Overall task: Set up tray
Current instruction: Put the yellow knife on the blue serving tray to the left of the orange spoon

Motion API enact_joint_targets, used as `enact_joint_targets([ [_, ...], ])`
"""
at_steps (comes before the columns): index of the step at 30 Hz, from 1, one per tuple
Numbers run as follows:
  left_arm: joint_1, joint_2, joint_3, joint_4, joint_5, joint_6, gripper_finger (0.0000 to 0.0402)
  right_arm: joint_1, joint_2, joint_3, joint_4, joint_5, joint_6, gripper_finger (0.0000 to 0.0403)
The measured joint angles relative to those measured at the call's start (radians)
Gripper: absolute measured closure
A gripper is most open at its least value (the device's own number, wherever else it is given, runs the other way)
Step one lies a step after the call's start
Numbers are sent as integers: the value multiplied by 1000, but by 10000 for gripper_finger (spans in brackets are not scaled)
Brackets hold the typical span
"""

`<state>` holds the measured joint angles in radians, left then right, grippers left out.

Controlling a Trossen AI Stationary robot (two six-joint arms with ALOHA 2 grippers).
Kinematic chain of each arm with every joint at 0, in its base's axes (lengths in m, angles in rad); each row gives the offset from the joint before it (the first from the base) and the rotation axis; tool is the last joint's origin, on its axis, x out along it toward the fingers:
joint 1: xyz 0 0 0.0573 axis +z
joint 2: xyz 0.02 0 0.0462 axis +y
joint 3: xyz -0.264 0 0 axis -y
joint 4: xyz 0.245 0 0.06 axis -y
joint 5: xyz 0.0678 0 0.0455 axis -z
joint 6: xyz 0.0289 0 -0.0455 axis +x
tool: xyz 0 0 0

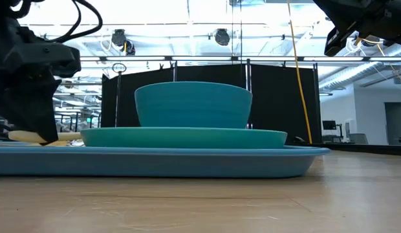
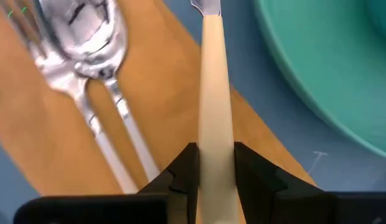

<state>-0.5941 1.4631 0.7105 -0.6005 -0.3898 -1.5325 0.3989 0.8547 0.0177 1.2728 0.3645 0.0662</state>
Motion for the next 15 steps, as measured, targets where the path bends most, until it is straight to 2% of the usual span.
enact_joint_targets([
  [7,-29,0,0,-44,-12,-148,320,0,0,0,-1,0,0,403],
  [15,-96,0,0,-18,-57,-315,320,0,0,0,-1,0,0,403],
])
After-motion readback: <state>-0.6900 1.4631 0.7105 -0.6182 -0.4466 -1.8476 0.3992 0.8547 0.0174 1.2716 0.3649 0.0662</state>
